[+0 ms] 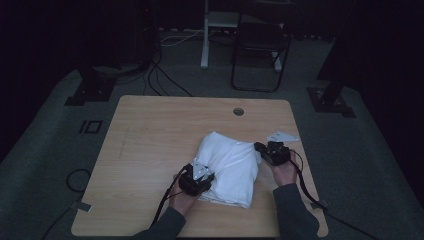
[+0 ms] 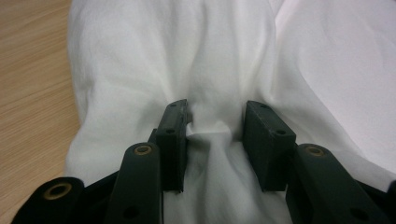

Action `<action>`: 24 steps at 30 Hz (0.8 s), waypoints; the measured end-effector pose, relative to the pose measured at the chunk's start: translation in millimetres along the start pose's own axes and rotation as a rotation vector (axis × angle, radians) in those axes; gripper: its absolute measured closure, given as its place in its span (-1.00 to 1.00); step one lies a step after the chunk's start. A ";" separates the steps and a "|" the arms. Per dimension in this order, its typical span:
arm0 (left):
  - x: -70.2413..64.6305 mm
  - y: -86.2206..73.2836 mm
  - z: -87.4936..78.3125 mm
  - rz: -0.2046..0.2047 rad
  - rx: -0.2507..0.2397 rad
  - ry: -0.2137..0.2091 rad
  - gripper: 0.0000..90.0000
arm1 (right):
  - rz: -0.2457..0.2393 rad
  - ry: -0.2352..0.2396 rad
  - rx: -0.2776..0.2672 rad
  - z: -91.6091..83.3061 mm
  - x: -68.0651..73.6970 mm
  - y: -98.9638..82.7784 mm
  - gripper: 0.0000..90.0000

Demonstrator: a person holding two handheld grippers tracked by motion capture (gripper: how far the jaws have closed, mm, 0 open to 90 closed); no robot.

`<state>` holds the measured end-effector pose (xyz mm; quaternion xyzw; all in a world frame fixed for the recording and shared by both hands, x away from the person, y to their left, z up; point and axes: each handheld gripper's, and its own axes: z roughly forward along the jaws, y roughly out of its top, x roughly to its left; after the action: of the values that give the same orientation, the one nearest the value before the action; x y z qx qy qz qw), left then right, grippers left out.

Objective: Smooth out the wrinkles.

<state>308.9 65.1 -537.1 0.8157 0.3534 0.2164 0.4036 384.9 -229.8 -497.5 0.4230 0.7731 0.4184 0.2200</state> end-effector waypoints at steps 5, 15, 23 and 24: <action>19.3 15.7 -22.0 -0.059 -0.052 -0.143 0.13 | 0.007 0.011 0.001 5.4 -1.3 -3.0 0.89; 96.1 61.6 -11.5 -0.140 -0.136 -0.027 0.04 | -0.006 0.018 -0.002 9.5 -1.9 0.1 0.86; 99.6 67.6 58.9 -0.187 0.029 -0.121 0.47 | -0.014 0.042 0.004 15.7 -2.5 -3.4 0.82; 95.0 66.2 61.6 -0.169 0.047 -0.105 0.74 | -0.015 0.047 0.004 15.1 -3.6 -4.3 0.82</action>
<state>437.2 77.2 -512.7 0.8026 0.4042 0.1304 0.4188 395.3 -227.1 -509.5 0.4076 0.7820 0.4251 0.2041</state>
